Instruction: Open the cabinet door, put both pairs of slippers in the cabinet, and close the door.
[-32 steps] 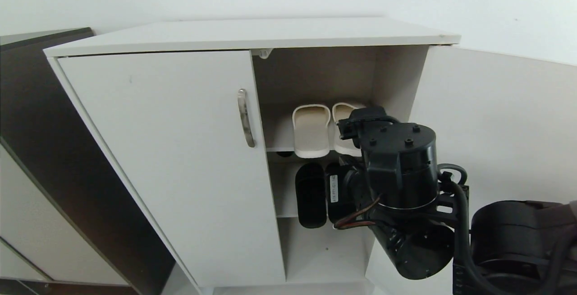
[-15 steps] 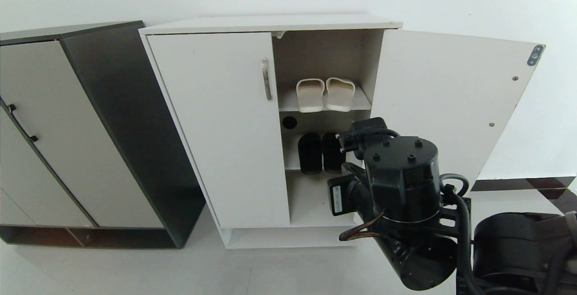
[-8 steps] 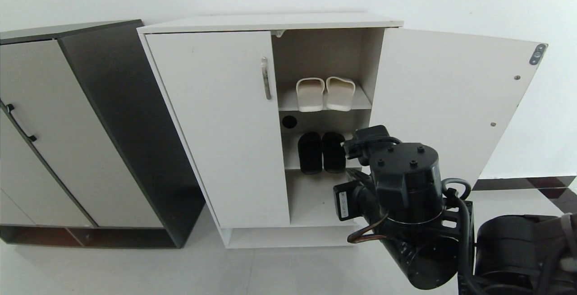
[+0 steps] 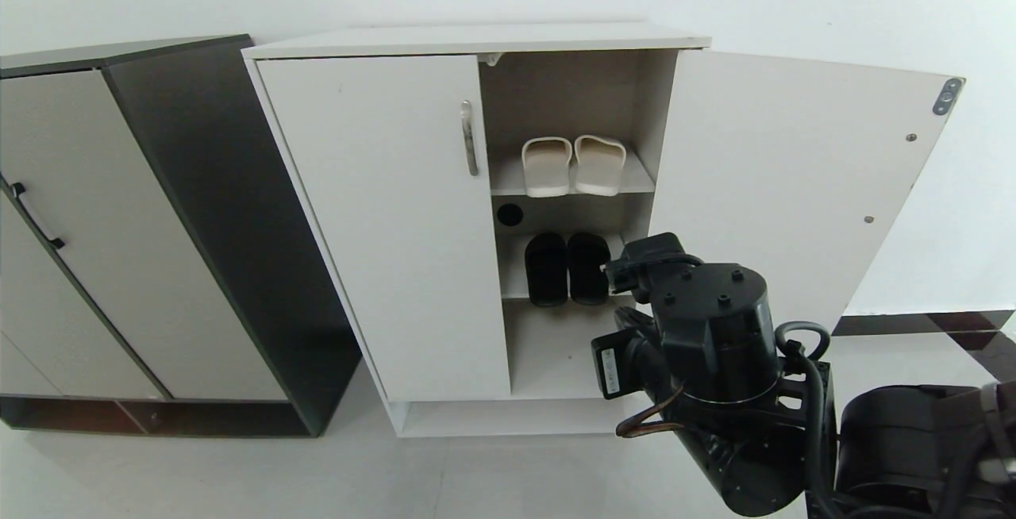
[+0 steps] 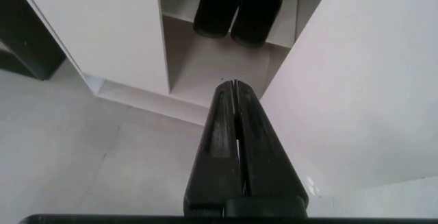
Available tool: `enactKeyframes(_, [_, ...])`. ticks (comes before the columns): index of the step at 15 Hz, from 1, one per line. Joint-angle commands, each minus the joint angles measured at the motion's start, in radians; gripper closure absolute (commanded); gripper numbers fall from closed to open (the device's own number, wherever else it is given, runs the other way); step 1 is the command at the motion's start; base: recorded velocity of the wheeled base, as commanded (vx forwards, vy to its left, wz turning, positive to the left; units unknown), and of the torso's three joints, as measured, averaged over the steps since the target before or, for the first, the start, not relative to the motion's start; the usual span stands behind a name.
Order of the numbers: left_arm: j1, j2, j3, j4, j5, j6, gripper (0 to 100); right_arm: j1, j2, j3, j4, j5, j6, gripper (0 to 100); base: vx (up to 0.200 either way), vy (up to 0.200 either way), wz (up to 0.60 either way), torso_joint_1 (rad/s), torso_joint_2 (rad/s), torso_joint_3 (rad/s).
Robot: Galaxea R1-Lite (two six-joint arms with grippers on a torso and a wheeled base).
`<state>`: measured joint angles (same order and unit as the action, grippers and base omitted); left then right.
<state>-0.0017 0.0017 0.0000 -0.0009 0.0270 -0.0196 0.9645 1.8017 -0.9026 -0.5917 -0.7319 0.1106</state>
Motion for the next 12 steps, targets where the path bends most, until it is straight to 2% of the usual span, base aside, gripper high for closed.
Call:
enactKeyframes(1, [0.0, 0.0, 0.0, -0.002, 0.001, 0.0, 100, 0.0, 0.002, 0.001, 0.0, 0.0, 0.0, 100, 0.0, 0.0, 0.0, 0.002, -0.09, -0.061])
enactKeyframes(5, [0.0, 0.0, 0.0, -0.001, 0.001, 0.0, 100, 0.0, -0.002, 0.001, 0.0, 0.0, 0.0, 100, 0.0, 0.0, 0.0, 0.023, -0.23, -0.322])
enactKeyframes(12, [0.0, 0.0, 0.0, -0.001, 0.001, 0.0, 100, 0.0, -0.002, 0.001, 0.0, 0.0, 0.0, 100, 0.0, 0.0, 0.0, 0.093, -0.5, -0.35])
